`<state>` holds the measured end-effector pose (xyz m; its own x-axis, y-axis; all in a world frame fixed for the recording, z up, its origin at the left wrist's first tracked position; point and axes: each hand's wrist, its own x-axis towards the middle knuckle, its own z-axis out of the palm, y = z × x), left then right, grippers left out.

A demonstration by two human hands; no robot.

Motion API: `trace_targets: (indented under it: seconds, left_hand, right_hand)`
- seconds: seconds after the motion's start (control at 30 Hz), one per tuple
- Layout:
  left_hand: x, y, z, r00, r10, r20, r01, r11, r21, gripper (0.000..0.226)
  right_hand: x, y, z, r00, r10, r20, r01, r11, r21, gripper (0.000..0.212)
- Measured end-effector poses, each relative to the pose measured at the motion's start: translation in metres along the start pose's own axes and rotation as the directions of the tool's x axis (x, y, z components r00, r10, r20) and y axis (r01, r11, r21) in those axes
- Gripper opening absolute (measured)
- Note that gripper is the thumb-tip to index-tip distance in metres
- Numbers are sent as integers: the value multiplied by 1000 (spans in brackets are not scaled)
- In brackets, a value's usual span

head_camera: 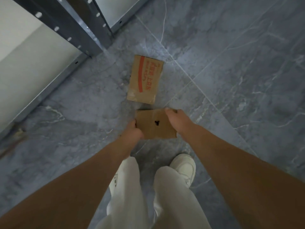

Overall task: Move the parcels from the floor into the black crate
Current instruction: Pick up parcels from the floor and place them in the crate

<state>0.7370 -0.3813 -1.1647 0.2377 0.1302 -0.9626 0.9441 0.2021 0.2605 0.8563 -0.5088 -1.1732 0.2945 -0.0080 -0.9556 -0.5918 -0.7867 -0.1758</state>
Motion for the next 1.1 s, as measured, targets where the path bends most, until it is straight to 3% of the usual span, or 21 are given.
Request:
trace_targets:
  seconds: [0.1,0.23,0.37,0.47,0.67,0.77,0.9,1.1]
  left_hand:
    - [-35,-12,4,1000,-6,20,8,998,-56,55]
    - [-119,1,13,997,9,74,14,953,-303,22]
    - [-194,66,16,998,33,50,-8,902,-432,8]
    - [-262,142,6,981,190,-47,-190,868,-459,15]
    - [-438,286,-42,835,490,-250,-550,766,-332,31]
    - [-533,334,-57,739,628,-243,-673,670,-314,21]
    - [-652,363,-64,626,743,-236,-773,553,-311,39]
    - [-771,369,-69,438,814,-382,-899,385,-209,35]
  right_hand:
    - [-34,16,-15,1000,24,-6,-23,996,88,73]
    - [-110,33,-53,997,77,-25,-64,937,343,46]
    - [-200,1,-110,992,-7,-130,66,889,454,37]
    - [-277,-58,-162,969,-148,-200,225,862,454,28]
    - [-474,-187,-256,837,-480,-261,546,750,373,13]
    - [-575,-217,-287,720,-615,-321,694,640,329,25]
    - [-684,-231,-318,620,-715,-322,783,537,314,45]
    - [-796,-252,-335,487,-819,-304,868,415,271,48]
